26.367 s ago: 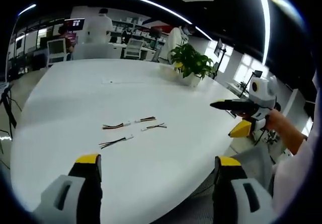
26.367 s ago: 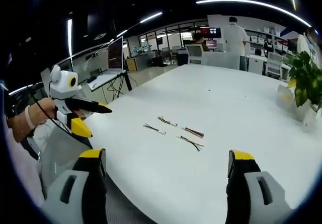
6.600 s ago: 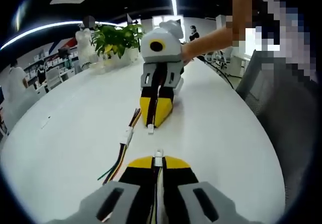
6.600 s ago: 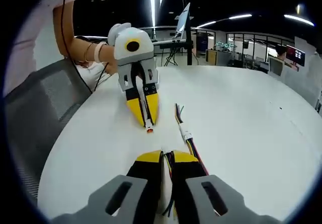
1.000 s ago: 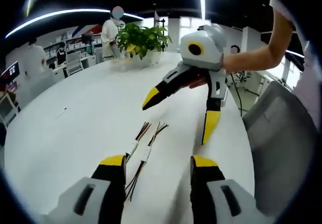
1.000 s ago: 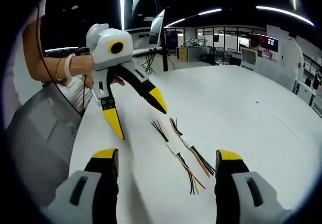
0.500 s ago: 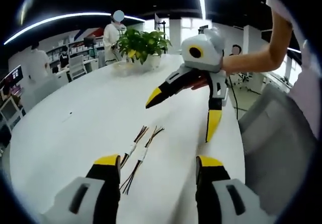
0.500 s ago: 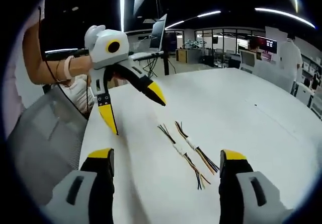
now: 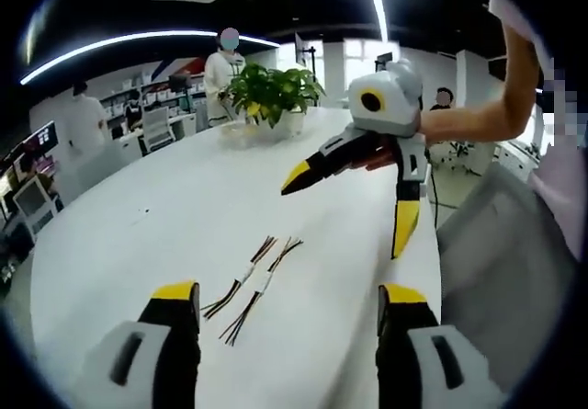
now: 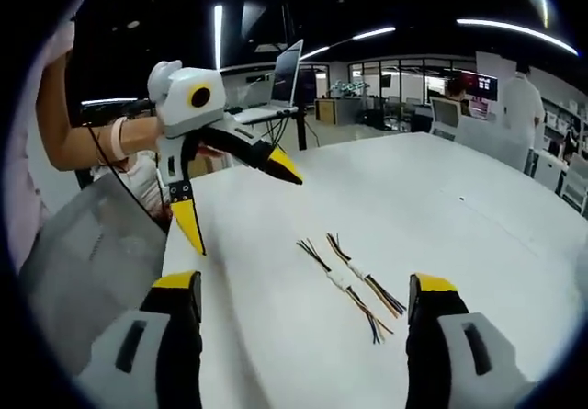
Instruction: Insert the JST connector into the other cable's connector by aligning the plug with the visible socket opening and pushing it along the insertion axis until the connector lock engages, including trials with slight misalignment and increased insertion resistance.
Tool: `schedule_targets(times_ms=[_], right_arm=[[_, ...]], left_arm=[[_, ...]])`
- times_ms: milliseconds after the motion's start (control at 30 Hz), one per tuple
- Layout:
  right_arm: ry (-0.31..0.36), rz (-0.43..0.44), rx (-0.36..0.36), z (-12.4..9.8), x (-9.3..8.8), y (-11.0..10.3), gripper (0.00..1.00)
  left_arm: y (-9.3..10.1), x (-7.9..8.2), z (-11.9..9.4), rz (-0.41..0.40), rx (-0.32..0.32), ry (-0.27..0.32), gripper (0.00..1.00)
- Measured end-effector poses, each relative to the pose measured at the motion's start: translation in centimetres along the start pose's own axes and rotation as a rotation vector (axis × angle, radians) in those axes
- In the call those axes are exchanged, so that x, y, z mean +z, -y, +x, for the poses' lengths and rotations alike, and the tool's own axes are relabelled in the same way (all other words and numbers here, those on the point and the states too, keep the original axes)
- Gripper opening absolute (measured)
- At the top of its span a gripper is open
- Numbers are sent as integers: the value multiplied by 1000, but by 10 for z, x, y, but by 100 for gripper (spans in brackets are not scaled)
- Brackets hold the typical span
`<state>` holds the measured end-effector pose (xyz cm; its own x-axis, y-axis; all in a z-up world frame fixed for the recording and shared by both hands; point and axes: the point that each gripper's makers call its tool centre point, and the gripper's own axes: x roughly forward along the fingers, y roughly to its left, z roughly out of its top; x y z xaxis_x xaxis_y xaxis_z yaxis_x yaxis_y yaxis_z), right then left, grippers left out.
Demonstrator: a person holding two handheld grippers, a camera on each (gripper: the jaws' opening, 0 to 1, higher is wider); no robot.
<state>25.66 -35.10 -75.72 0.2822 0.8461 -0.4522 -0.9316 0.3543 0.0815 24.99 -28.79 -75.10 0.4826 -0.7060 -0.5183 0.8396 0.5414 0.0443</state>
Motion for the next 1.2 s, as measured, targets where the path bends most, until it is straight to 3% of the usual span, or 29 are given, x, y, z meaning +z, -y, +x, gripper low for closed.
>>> schedule_targets(times_ms=[133, 233, 367, 567, 967, 1200], right_arm=[[-7, 16, -6, -2, -1, -2, 97], [-8, 24, -5, -4, -1, -6, 98], [-16, 31, -10, -5, -4, -8, 99], [-48, 31, -32, -7, -11, -9, 100], [-40, 95, -74, -26, -16, -30, 100], [-38, 123, -104, -37, -21, -37, 100]], left_arm=[[8, -4, 1, -37, -19, -6, 95], [14, -3, 0, -60, -23, 6, 98], [18, -1, -1, -92, -26, 20, 99], [27, -8, -1, -114, -19, -15, 99], [32, -5, -15, -168, 16, 17, 99], [37, -12, -27, -203, 38, 9, 99]])
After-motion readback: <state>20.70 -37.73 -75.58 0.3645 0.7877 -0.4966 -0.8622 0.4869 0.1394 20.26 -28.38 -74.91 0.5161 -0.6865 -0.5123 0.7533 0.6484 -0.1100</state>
